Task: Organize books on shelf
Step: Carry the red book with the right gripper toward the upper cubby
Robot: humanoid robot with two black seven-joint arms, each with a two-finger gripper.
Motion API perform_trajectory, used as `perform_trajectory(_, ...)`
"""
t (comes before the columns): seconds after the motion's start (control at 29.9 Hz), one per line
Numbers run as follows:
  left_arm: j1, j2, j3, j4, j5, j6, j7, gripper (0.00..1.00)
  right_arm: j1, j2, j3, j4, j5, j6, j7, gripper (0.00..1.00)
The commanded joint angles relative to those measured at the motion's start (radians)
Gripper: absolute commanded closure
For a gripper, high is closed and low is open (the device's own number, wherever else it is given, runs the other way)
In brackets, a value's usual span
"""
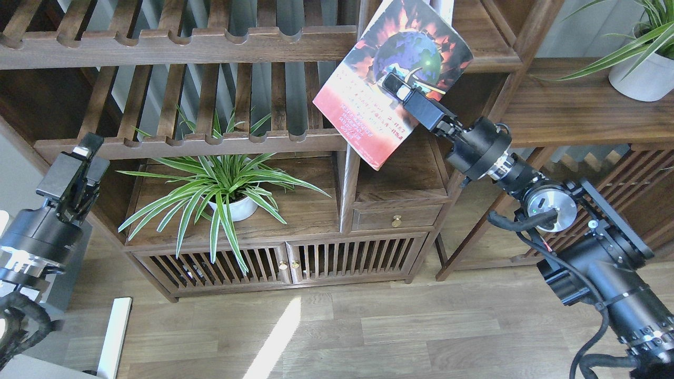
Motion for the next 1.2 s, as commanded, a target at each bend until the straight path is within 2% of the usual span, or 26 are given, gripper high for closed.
perform_trajectory(0.0, -0.001, 0.002, -0.002, 0.008, -0.006, 0.0, 0.0, 0.1, -0.02, -0.074, 0.009, 0.006, 0.001, 0.0, -0.042, 1.0)
perform_trajectory(0.2, 0.001, 0.0, 0.0, 0.014, -0.006, 0.0, 0.003, 0.1, -0.044, -0.141, 0.076, 0.006, 0.001, 0.0, -0.052, 1.0)
perform_trajectory(0.43, 0.001, -0.003, 0.003, 0.02, -0.006, 0.0, 0.003, 0.1, -0.055, -0.218, 0.135, 0.006, 0.002, 0.0, -0.106, 1.0)
perform_trajectory(0.5, 0.001, -0.003, 0.003, 0.02, -0.006, 0.0, 0.003, 0.1, -0.055, -0.24, 0.144, 0.005, 0.001, 0.0, -0.132, 1.0)
perform_trajectory(0.6, 0.002, -0.003, 0.003, 0.022, -0.006, 0.0, 0.003, 0.1, -0.053, -0.257, 0.175, 0.005, 0.001, 0.0, -0.195, 1.0)
perform_trajectory(0.9, 0.004, -0.003, 0.009, 0.026, -0.006, 0.0, 0.003, 0.1, -0.026, -0.263, 0.27, 0.002, -0.012, 0.0, -0.302, 1.0)
perform_trajectory(1.17, 0.004, -0.005, 0.015, 0.026, -0.005, 0.0, 0.005, 0.1, 0.078, -0.269, 0.307, -0.032, -0.05, 0.0, -0.302, 1.0)
